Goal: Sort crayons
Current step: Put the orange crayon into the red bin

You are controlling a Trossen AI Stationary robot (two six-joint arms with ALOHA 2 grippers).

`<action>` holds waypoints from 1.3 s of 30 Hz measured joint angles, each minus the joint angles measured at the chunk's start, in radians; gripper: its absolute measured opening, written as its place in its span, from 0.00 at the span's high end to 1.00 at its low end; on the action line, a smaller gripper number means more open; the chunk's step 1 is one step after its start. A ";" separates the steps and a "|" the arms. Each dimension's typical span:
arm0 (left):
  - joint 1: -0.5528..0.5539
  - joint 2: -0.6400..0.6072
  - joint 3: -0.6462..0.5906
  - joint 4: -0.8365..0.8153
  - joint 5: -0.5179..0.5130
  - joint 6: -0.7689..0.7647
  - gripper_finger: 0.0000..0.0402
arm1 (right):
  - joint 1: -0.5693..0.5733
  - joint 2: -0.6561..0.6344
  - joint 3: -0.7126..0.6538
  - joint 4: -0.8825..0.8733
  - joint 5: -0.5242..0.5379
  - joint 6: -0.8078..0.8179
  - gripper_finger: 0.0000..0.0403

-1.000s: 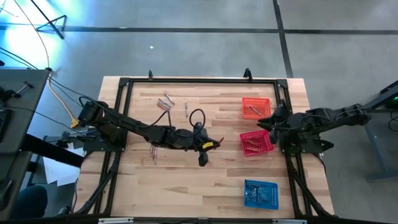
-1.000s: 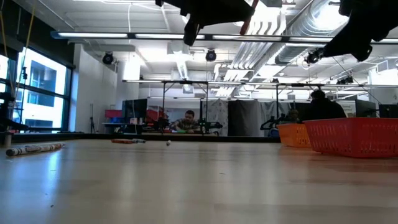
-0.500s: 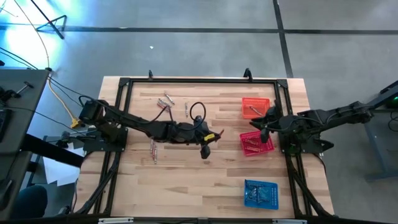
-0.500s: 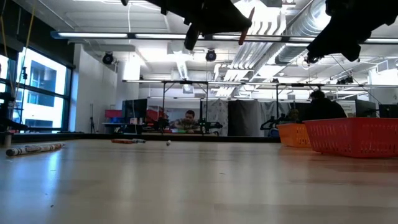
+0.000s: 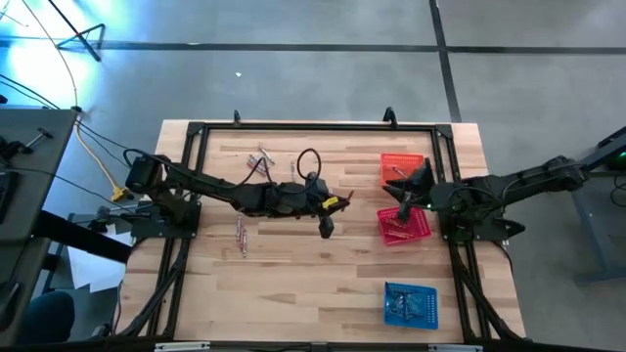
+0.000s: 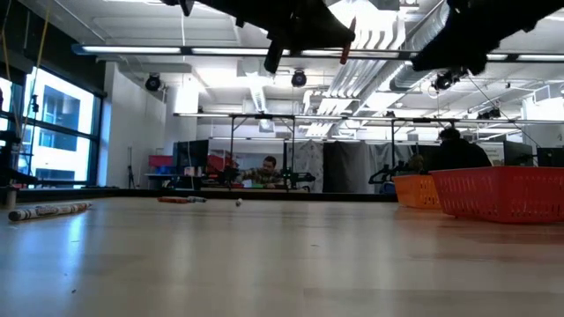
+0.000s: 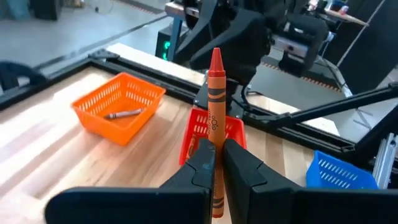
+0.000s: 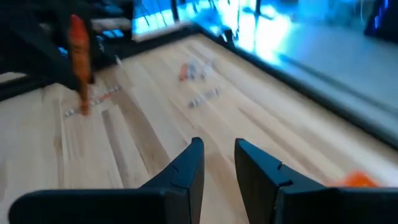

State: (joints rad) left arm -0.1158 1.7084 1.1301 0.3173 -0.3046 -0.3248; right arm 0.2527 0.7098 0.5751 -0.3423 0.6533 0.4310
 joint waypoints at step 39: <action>-0.024 0.001 0.000 0.155 -0.048 0.147 0.97 | 0.058 0.344 0.000 0.837 -0.078 -0.345 0.79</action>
State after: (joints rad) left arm -0.1402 1.7092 1.1301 0.4726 -0.3523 -0.1781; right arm 0.3108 1.0542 0.5747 0.4949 0.5753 0.0860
